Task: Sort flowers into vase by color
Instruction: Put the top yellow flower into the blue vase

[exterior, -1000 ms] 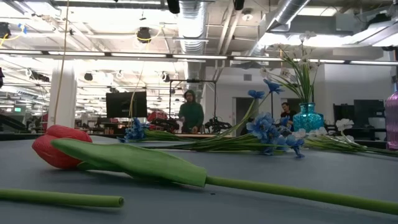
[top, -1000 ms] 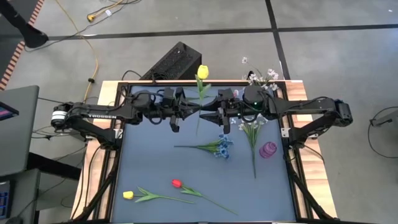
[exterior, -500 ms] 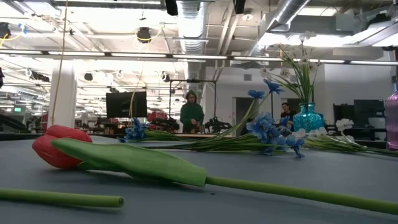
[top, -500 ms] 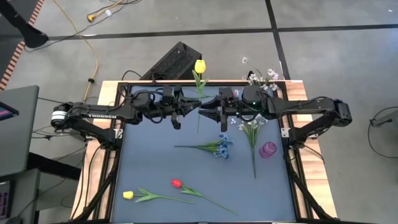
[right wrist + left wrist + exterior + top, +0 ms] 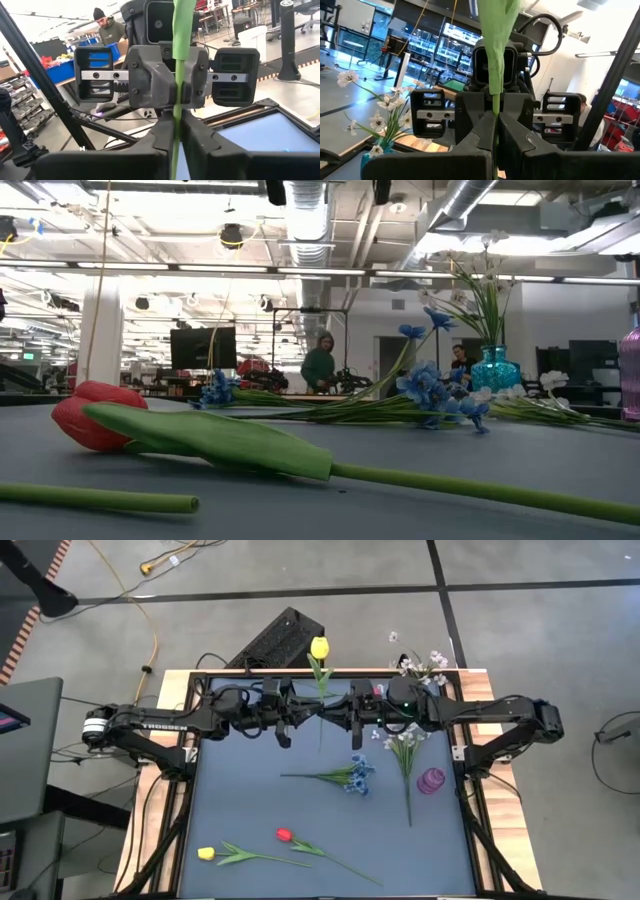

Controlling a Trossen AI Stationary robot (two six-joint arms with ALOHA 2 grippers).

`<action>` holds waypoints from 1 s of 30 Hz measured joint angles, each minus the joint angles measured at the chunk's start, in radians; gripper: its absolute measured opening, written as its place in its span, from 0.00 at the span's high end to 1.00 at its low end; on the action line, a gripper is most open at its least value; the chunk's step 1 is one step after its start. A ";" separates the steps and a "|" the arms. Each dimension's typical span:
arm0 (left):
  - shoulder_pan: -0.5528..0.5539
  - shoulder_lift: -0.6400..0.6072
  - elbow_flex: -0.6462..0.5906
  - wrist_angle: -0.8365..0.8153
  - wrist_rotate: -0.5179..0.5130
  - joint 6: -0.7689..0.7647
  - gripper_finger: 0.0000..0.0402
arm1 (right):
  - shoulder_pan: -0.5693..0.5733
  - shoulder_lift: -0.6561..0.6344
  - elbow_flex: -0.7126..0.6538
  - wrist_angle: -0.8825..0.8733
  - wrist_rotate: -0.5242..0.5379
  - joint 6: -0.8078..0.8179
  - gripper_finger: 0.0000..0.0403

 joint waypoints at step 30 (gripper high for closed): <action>0.076 -0.212 -0.002 -0.447 0.016 0.006 0.68 | -0.016 -0.467 -0.001 -0.453 0.230 -0.172 0.95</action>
